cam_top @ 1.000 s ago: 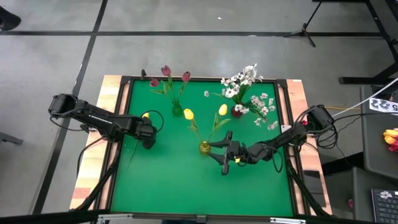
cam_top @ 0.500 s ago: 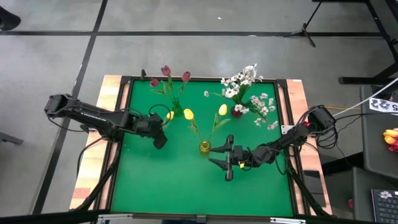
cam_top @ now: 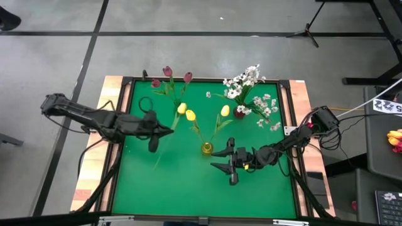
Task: Sort flowers into vase by color
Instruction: Put the yellow flower into the yellow vase
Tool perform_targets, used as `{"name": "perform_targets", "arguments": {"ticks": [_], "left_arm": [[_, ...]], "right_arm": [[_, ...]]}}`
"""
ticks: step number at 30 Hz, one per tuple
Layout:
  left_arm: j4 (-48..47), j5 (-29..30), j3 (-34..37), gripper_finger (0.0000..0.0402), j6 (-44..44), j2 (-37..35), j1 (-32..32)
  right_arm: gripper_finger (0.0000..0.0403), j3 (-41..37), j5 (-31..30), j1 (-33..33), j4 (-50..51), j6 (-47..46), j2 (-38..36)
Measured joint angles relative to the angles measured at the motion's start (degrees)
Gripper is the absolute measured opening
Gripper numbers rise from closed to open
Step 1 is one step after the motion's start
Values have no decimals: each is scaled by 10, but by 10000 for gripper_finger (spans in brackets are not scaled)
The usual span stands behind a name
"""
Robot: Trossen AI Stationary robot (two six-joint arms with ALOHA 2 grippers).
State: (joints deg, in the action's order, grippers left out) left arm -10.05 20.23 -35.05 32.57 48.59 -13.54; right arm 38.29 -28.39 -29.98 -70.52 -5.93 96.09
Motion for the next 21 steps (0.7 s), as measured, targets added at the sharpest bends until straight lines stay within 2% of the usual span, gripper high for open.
{"name": "perform_targets", "arguments": {"ticks": [5,11,14,17,21], "left_arm": [[121,13,0,1,-99,-9,-25],[203,16,0,1,-193,-8,-49],[232,17,0,1,-238,-8,-63],[267,16,0,1,-295,-8,-77],[315,16,0,2,-374,-7,-93]], "right_arm": [[179,28,51,0,2,-1,0],[179,75,52,19,87,1,0],[179,99,31,37,130,1,0],[179,119,15,60,149,2,0],[179,139,37,90,152,-16,0]]}}
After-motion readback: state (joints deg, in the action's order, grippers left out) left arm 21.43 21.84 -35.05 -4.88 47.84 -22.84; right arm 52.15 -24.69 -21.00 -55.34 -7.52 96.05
